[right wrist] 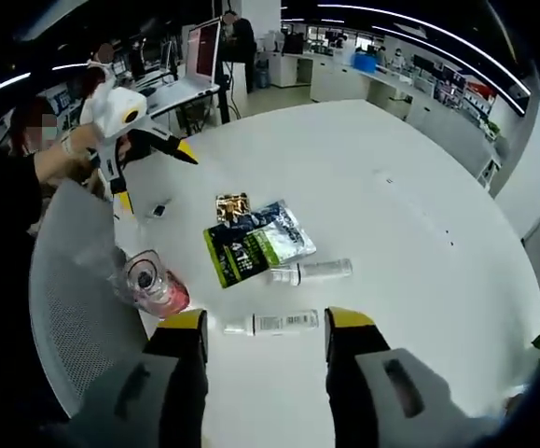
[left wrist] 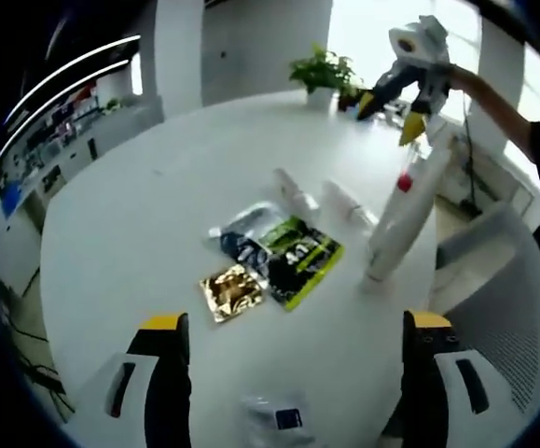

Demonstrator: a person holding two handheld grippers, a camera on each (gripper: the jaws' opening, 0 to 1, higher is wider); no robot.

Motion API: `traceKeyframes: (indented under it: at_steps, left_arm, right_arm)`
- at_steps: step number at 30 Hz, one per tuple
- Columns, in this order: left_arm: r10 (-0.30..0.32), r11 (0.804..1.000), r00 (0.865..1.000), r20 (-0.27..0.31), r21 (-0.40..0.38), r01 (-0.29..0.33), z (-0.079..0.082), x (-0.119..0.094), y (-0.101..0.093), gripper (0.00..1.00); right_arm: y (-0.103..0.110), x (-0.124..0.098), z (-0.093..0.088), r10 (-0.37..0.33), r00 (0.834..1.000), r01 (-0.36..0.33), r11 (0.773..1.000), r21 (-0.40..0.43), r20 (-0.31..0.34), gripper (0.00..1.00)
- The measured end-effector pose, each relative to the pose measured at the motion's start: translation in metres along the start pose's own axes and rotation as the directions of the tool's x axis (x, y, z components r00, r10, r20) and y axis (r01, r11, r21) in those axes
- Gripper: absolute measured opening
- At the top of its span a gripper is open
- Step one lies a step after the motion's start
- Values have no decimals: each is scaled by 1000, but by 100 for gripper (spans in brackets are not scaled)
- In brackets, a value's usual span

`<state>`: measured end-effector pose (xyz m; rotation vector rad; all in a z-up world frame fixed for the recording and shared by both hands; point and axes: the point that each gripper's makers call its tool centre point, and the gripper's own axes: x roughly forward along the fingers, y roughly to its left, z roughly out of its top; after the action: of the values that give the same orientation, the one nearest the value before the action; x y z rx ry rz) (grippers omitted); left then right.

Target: Arrange the skincare products in the storage area until every visible bottle or jar stands upright without overlapping.

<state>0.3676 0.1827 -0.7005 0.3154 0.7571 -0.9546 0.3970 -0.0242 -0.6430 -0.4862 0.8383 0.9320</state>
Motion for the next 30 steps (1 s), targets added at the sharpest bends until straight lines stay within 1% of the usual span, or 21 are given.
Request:
traceKeyframes:
  at_steps: [2, 4, 5, 6, 8, 9, 10, 12, 14, 15, 17, 18, 20, 22, 24, 26, 27, 29, 30]
  left_arm:
    - [-5, 1000, 1000, -8, -1, 5, -1, 6, 2, 91]
    - [-13, 1000, 1000, -17, -2, 13, -2, 9, 3, 86]
    - [-18, 1000, 1000, -20, -3, 17, -2, 12, 4, 84]
    - [-23, 1000, 999, -23, -2, 23, -3, 14, 5, 83]
    - [-48, 999, 998, -41, -1, 48, -5, 18, 4, 80]
    - [-70, 998, 996, -49, -8, 69, -6, 21, 3, 77]
    - [-79, 997, 995, -53, -13, 78, -7, 22, 3, 74]
    - [-85, 996, 995, -55, -17, 85, -6, 27, 6, 71]
    - [-93, 996, 994, -58, -18, 92, -6, 32, 8, 66]
    - [-100, 995, 993, -58, -22, 99, -5, 34, 8, 64]
    - [-110, 993, 993, -53, -43, 107, -4, 38, 9, 60]
    - [-116, 991, 991, -66, -79, 110, -5, 41, 9, 59]
    - [-120, 990, 991, -64, -84, 115, -5, 45, 11, 56]
    - [-136, 985, 989, -55, -114, 129, -4, 49, 12, 55]
    - [-143, 982, 988, -59, -134, 134, -4, 54, 14, 54]
    - [-145, 979, 988, -50, -149, 136, -2, 59, 18, 53]
    - [-150, 978, 987, -50, -157, 140, -1, 61, 20, 53]
    - [-153, 975, 987, -47, -170, 143, 1, 61, 16, 51]
    - [-146, 973, 988, -44, -185, 136, 2, 63, 18, 51]
  right_arm:
    - [-1, 9, 3, 10, 1000, -10, 1000, -5, -5, 49]
    - [-1, 16, 6, 29, 1000, -29, 1000, 1, -7, 45]
    - [2, 21, 9, 37, 999, -37, 999, 4, 4, 45]
    - [6, 27, 10, 61, 998, -61, 998, 10, 1, 45]
    - [1, 39, 13, 67, 998, -67, 998, 12, 4, 45]
    - [4, 46, 12, 83, 997, -83, 996, 14, -10, 45]
    - [4, 50, 13, 85, 996, -85, 996, 11, -11, 44]
    - [14, 56, 13, 110, 994, -110, 994, 13, -23, 42]
    - [15, 69, 13, 123, 992, -123, 992, 10, -23, 41]
    - [17, 73, 13, 138, 990, -138, 990, 12, -34, 41]
    - [18, 83, 15, 149, 988, -148, 989, 12, -35, 40]
    - [20, 89, 17, 159, 987, -159, 987, 17, -33, 39]
    - [19, 100, 20, 176, 984, -175, 984, 33, -29, 39]
    - [21, 108, 23, 189, 982, -188, 982, 37, -24, 38]
    - [22, 116, 22, 196, 980, -194, 980, 45, -35, 37]
    - [24, 123, 21, 208, 977, -205, 977, 57, -55, 36]
    - [22, 127, 21, 206, 977, -203, 977, 62, -54, 35]
    - [23, 133, 17, 214, 974, -209, 975, 78, -68, 35]
    - [22, 135, 17, 211, 975, -205, 975, 83, -65, 36]
